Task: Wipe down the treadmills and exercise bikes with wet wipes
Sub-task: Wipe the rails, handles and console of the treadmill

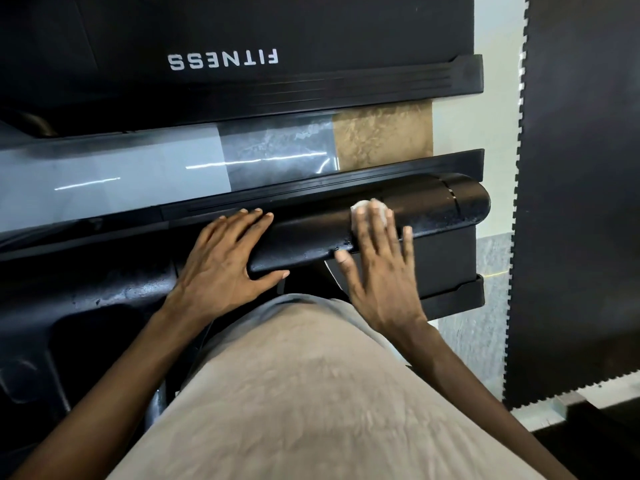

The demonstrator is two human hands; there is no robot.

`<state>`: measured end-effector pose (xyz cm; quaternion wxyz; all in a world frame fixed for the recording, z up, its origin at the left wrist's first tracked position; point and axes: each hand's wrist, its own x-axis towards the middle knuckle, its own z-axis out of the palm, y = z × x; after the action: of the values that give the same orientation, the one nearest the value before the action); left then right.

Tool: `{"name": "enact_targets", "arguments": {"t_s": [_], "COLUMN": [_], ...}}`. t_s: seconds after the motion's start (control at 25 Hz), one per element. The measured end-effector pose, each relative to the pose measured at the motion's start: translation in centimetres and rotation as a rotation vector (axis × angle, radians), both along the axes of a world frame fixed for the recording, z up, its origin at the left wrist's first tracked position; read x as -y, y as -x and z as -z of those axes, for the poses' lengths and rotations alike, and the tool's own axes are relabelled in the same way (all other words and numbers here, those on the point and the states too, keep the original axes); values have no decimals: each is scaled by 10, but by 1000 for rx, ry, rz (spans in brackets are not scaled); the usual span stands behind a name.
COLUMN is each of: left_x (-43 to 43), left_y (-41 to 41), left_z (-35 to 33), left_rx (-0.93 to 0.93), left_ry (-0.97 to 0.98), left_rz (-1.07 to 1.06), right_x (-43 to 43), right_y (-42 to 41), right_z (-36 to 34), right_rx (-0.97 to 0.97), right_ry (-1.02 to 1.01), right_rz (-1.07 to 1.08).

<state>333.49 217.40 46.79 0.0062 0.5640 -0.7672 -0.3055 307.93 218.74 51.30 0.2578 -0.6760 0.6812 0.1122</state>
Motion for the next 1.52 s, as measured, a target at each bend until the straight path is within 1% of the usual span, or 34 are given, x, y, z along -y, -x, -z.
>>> {"name": "enact_targets", "arguments": {"t_s": [0.04,0.12,0.2,0.24,0.32,0.4,0.48,0.68,0.72,0.84,0.92,1.04,1.12,1.24,1.32,1.4,1.52], "left_x": [-2,-4,-5,-6,-6,-7,-6,-3,-3,1,3,4,6,10,12,15,18], "left_y": [1,2,4,4,5,5,4,4,4,9,15,25,31,40,44,49,56], "left_z": [1,2,4,4,5,4,4,2,2,3,2,2,3,2,-1,-3,-7], "left_rx": [7,-1,-4,-1,11,8,-3,2,7,29,50,83,103,124,128,134,140], "left_ry": [45,134,180,188,196,205,201,143,124,84,62,39,19,-27,-50,-89,-148], "left_rz": [1,-5,-16,-23,-34,-36,-38,-27,-18,-6,12,2,1,-1,-7,-20,-40], "right_x": [-2,-1,1,0,-5,-16,-27,-31,-29,-21,-14,1,18,55,81,104,122], "right_y": [0,13,25,26,16,-2,-12,6,12,26,28,26,29,45,58,65,57], "right_z": [-1,-4,-5,-5,-5,-5,-1,-2,-3,-3,-2,0,2,3,4,10,19], "right_rx": [40,-2,-91,-101,-46,4,1,-58,-76,-158,-194,-137,-78,-91,-124,-124,-2], "right_ry": [-18,-20,0,1,-1,3,9,20,34,69,58,8,-28,-94,-181,-310,-438], "right_rz": [-40,-63,21,69,90,-9,-115,-222,-195,-1,80,53,-41,-147,-150,-170,-263]}}
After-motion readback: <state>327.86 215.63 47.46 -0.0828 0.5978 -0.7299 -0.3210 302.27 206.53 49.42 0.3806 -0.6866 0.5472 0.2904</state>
